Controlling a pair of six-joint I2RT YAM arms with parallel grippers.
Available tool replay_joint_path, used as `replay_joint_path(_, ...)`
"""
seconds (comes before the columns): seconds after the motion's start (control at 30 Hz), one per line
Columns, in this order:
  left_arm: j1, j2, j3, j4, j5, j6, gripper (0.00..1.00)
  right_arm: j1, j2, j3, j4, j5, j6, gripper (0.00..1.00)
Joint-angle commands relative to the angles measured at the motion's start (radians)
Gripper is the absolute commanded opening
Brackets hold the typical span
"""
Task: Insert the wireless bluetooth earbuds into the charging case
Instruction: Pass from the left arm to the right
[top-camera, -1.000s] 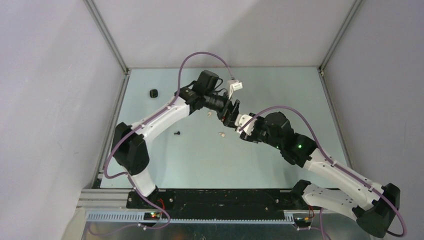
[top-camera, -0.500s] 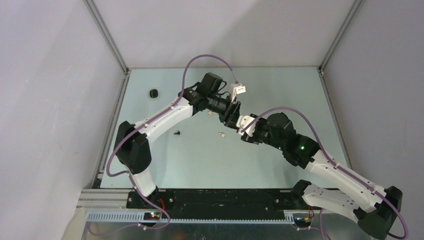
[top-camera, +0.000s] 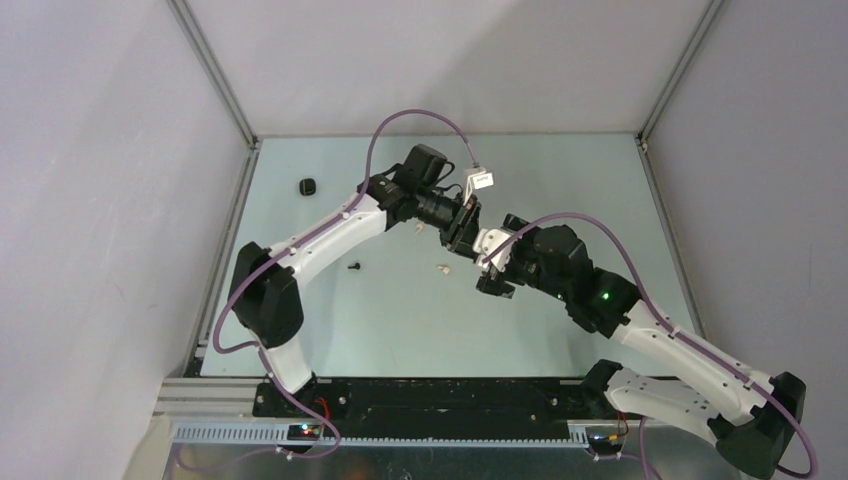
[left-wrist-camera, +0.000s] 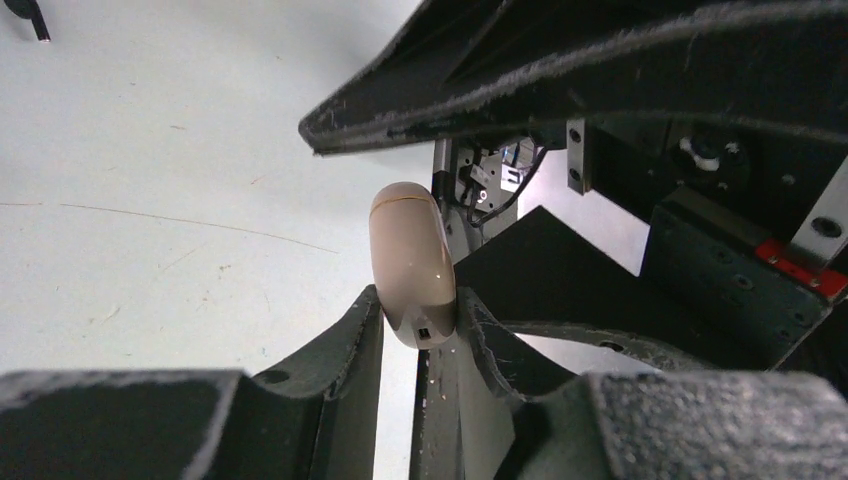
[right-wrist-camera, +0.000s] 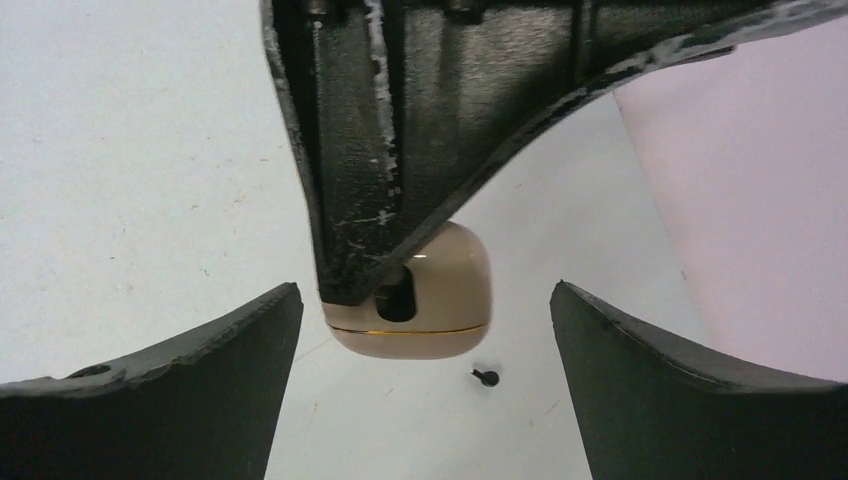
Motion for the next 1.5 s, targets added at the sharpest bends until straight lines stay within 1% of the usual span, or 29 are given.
replay_joint_path(0.0, -0.002, -0.038, 0.036, -0.024, 0.045, 0.053, 0.11, -0.052, -0.033, 0.100, -0.021, -0.038, 0.039, 0.99)
replay_joint_path(0.03, 0.004, -0.046, 0.034, -0.032, 0.044, 0.076, 0.11, -0.072, -0.038, 0.136, -0.061, -0.077, 0.055, 0.99)
replay_joint_path(0.07, 0.007, -0.063, 0.031, -0.035, 0.042, 0.081, 0.12, -0.126, -0.052, 0.152, -0.076, -0.158, 0.067, 0.99)
replay_joint_path(0.1, 0.016, -0.072, 0.029, -0.037, 0.042, 0.088, 0.12, -0.152, -0.059, 0.185, -0.106, -0.205, 0.088, 0.99)
replay_joint_path(0.13, 0.022, -0.092, 0.023, -0.037, 0.041, 0.092, 0.13, -0.208, -0.070, 0.220, -0.123, -0.292, 0.100, 0.99)
replay_joint_path(0.17, 0.032, -0.103, 0.020, -0.041, 0.038, 0.103, 0.13, -0.234, -0.071, 0.241, -0.153, -0.331, 0.126, 0.99)
replay_joint_path(0.2, 0.037, -0.126, 0.013, -0.042, 0.036, 0.107, 0.14, -0.282, -0.069, 0.274, -0.167, -0.407, 0.160, 1.00)
replay_joint_path(0.23, 0.049, -0.136, 0.008, -0.042, 0.036, 0.115, 0.16, -0.305, -0.068, 0.288, -0.182, -0.486, 0.179, 1.00)
replay_joint_path(0.3, 0.064, -0.174, -0.019, -0.028, 0.039, 0.113, 0.17, -0.371, -0.058, 0.304, -0.170, -0.584, 0.247, 0.99)
replay_joint_path(0.4, 0.078, -0.247, -0.069, 0.027, 0.049, 0.080, 0.17, -0.402, -0.025, 0.307, -0.132, -0.680, 0.380, 1.00)
replay_joint_path(0.53, 0.081, -0.337, -0.189, 0.220, 0.041, -0.036, 0.18, -0.441, 0.027, 0.307, -0.029, -0.805, 0.555, 0.98)
replay_joint_path(0.7, 0.086, -0.395, -0.290, 0.363, 0.062, -0.136, 0.17, -0.473, 0.077, 0.293, 0.094, -0.985, 0.732, 0.94)
replay_joint_path(0.8, 0.096, -0.404, -0.334, 0.501, 0.101, -0.247, 0.17, -0.476, 0.103, 0.293, 0.150, -1.075, 0.786, 0.91)
replay_joint_path(0.87, 0.100, -0.411, -0.363, 0.551, 0.109, -0.292, 0.17, -0.475, 0.121, 0.285, 0.184, -1.123, 0.821, 0.88)
replay_joint_path(0.97, 0.103, -0.420, -0.385, 0.606, 0.103, -0.314, 0.17, -0.473, 0.126, 0.239, 0.247, -1.158, 0.877, 0.85)
replay_joint_path(1.03, 0.107, -0.426, -0.405, 0.682, 0.100, -0.348, 0.17, -0.470, 0.116, 0.187, 0.356, -1.161, 0.917, 0.83)
replay_joint_path(1.1, 0.114, -0.428, -0.433, 0.768, 0.105, -0.414, 0.17, -0.466, 0.109, 0.139, 0.406, -1.148, 0.949, 0.81)
replay_joint_path(1.17, 0.120, -0.429, -0.451, 0.818, 0.110, -0.471, 0.17, -0.460, 0.108, 0.107, 0.458, -1.114, 0.959, 0.79)
replay_joint_path(1.33, 0.119, -0.429, -0.470, 0.849, 0.116, -0.489, 0.17, -0.460, 0.113, 0.087, 0.452, -0.978, 0.941, 0.79)
replay_joint_path(1.47, 0.119, -0.425, -0.483, 0.890, 0.118, -0.517, 0.17, -0.461, 0.125, 0.087, 0.454, -0.951, 0.950, 0.78)
